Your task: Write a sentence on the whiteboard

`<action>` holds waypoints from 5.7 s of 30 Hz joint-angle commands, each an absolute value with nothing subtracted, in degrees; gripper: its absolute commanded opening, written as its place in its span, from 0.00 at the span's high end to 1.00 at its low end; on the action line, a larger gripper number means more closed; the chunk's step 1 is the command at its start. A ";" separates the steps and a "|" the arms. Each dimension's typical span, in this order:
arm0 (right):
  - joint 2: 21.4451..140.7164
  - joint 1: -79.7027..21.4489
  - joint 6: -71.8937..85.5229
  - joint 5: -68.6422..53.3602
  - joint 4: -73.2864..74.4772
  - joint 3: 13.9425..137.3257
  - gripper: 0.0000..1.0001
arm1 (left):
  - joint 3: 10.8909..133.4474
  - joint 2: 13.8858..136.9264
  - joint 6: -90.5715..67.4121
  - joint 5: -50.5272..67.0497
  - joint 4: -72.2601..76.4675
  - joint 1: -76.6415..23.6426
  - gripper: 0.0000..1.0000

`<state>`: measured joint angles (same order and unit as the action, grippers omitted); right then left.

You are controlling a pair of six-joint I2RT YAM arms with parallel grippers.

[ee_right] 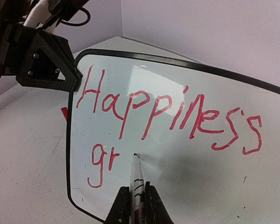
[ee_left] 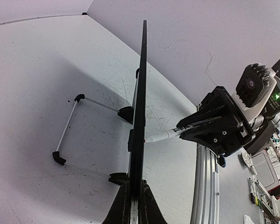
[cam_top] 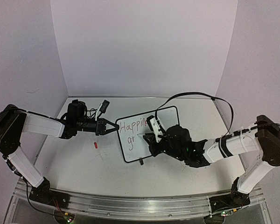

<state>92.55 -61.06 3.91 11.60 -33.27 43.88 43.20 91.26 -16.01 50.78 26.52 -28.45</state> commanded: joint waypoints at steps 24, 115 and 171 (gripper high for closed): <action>94.14 -61.36 6.08 9.60 -32.23 45.49 1.00 | 44.54 91.03 -14.33 51.33 24.34 -28.83 1.00; 86.51 -58.41 0.61 6.29 -35.34 40.65 1.00 | 44.30 90.92 -14.15 50.72 24.18 -28.83 1.00; 90.95 -59.70 4.37 11.85 -30.86 43.12 1.00 | 44.60 91.45 -13.97 50.99 24.08 -28.83 1.00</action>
